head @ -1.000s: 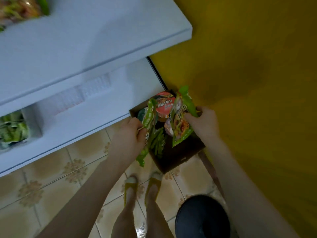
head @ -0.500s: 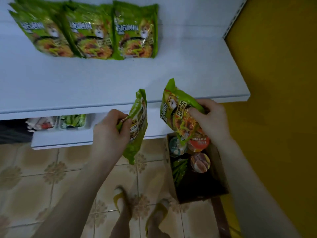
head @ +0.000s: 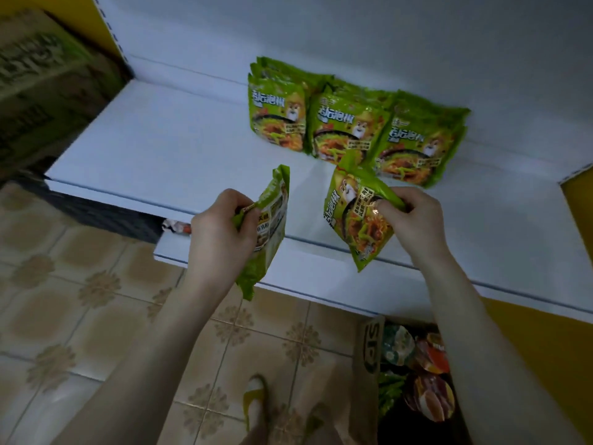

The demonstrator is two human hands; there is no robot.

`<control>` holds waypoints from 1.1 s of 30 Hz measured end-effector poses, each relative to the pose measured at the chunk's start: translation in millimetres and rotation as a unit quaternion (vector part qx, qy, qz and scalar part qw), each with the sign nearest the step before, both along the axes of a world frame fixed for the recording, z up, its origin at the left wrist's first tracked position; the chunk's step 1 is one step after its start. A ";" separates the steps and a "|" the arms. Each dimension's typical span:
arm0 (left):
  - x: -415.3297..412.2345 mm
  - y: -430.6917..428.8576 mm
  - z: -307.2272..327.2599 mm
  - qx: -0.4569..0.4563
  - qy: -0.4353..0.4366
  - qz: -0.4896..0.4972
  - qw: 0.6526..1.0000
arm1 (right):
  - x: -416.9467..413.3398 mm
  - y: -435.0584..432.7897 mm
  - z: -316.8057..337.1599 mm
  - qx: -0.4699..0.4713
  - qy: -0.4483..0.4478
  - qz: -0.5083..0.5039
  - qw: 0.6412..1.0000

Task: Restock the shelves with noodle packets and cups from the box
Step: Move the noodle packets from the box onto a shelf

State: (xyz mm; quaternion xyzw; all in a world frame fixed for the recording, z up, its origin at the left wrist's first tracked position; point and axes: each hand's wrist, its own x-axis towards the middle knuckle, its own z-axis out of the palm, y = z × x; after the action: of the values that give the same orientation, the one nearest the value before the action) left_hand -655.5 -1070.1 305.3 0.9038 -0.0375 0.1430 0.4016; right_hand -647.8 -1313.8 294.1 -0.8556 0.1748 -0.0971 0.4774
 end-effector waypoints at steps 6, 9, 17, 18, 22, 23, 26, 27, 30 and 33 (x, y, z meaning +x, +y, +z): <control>19.9 34.1 -3.9 -0.029 0.032 0.098 0.994 | 57.7 36.7 -10.5 -0.010 -0.009 0.084 0.996; 27.1 44.6 -8.4 -0.031 0.040 0.138 0.989 | 85.3 52.6 -15.9 -0.012 -0.007 0.125 0.992; 41.5 54.4 -21.2 -0.057 0.040 0.246 0.967 | 145.3 88.7 -36.6 -0.017 0.022 0.222 0.975; 42.6 54.0 -23.5 -0.058 0.039 0.255 0.964 | 149.8 89.8 -37.9 -0.017 0.026 0.223 0.974; 43.1 53.2 -32.6 -0.062 0.049 0.276 0.958 | 165.0 90.2 -32.4 -0.064 0.062 0.246 0.965; 42.6 53.6 -34.2 -0.062 0.050 0.276 0.958 | 168.7 90.7 -29.8 -0.082 0.075 0.258 0.960; 41.3 55.5 -36.2 -0.062 0.051 0.275 0.958 | 179.4 97.4 -20.5 -0.174 0.128 0.295 0.931; 41.1 56.4 -36.3 -0.063 0.052 0.274 0.958 | 183.1 101.1 -17.8 -0.210 0.142 0.307 0.917; 42.5 60.6 -37.1 -0.068 0.051 0.271 0.959 | 192.4 114.1 -13.6 -0.286 0.151 0.327 0.888; 43.8 64.2 -36.1 -0.072 0.048 0.277 0.957 | 198.7 122.9 -11.8 -0.332 0.121 0.318 0.880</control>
State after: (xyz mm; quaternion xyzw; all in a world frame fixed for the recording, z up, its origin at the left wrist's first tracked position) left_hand -611.7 -1005.9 269.2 0.8533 0.2440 0.2075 0.4114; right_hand -449.1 -1190.9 282.4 -0.9786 -0.0923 0.1122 0.1458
